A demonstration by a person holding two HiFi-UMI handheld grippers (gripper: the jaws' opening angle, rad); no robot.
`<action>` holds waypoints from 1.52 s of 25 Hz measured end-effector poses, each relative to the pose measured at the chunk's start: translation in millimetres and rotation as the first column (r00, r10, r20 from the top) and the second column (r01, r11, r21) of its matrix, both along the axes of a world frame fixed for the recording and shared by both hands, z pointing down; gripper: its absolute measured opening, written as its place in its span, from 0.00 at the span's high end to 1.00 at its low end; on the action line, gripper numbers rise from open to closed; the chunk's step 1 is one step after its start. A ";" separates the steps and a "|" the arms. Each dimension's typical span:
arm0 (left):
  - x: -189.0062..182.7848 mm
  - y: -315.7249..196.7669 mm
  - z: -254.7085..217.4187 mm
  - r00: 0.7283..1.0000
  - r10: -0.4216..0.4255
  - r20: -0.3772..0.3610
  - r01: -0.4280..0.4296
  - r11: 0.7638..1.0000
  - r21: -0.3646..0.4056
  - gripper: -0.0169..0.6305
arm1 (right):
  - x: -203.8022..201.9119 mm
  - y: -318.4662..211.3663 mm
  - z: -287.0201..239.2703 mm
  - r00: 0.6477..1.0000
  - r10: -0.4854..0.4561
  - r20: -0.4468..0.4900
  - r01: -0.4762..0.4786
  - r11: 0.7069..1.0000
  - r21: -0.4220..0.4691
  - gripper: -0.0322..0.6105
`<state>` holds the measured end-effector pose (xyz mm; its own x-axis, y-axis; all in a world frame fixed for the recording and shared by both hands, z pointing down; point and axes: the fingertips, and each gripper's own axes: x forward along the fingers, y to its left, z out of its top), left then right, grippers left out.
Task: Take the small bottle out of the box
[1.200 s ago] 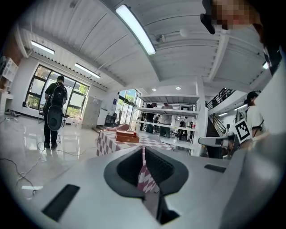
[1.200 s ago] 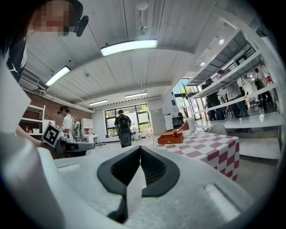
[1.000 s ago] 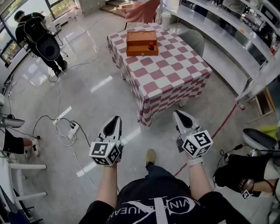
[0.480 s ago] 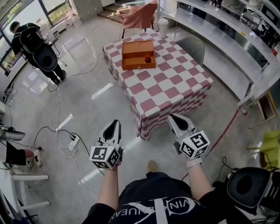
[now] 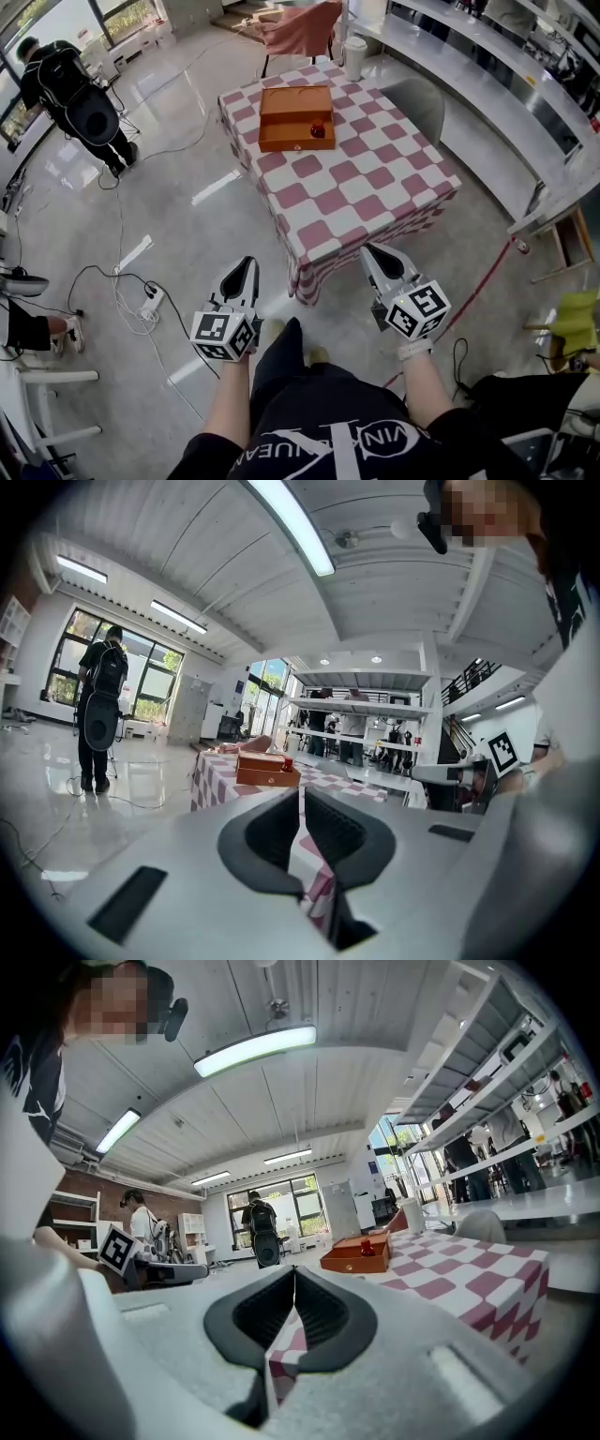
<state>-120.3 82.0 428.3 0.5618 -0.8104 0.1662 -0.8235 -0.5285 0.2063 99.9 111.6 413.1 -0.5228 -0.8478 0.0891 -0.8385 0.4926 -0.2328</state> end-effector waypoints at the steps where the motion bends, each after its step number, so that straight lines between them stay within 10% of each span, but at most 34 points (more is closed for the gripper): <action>1: 1.5 -4.7 1.1 1.000 0.003 0.002 -0.003 1.000 -0.001 0.94 | -0.1 -4.5 1.5 1.000 -0.001 0.000 0.001 1.000 -0.004 0.94; 38: 60.5 -285.4 21.5 0.947 0.320 -0.043 -0.321 0.947 -0.027 0.94 | -2.6 -235.1 19.1 0.977 0.195 -0.085 -0.202 0.975 -0.091 0.94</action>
